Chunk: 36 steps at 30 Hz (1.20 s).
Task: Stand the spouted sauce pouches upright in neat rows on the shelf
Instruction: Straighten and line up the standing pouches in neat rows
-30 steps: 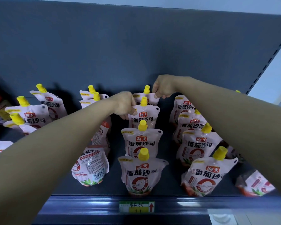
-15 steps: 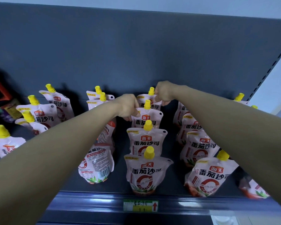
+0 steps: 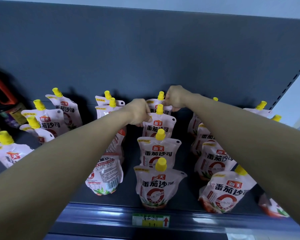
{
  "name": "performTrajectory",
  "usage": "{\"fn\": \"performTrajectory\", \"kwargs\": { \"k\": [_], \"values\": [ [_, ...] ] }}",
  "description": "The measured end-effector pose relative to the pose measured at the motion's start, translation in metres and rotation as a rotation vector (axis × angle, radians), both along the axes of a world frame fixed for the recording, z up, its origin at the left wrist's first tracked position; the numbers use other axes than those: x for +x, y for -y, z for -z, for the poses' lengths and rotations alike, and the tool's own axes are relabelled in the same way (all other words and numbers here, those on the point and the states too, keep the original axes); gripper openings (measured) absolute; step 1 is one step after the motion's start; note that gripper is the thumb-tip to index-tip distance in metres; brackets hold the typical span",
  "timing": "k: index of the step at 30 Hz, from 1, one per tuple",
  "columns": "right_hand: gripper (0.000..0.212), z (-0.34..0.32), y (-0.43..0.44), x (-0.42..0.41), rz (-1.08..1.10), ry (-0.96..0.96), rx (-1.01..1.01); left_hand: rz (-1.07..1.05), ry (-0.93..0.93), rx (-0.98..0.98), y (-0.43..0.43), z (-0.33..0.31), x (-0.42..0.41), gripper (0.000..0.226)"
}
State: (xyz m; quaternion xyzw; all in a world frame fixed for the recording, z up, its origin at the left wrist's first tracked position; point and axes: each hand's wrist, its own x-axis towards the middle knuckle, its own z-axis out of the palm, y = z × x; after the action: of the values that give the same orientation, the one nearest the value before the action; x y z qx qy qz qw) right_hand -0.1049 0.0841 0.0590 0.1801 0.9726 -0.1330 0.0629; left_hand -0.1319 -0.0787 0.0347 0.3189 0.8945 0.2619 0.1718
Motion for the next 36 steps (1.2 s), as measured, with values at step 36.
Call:
{"fn": "performTrajectory", "kwargs": {
  "k": [36],
  "values": [
    [0.029,-0.055,0.138,0.050,-0.309,0.111,-0.168,0.051,0.081,0.099,0.154,-0.066,0.045,0.021]
  ]
}}
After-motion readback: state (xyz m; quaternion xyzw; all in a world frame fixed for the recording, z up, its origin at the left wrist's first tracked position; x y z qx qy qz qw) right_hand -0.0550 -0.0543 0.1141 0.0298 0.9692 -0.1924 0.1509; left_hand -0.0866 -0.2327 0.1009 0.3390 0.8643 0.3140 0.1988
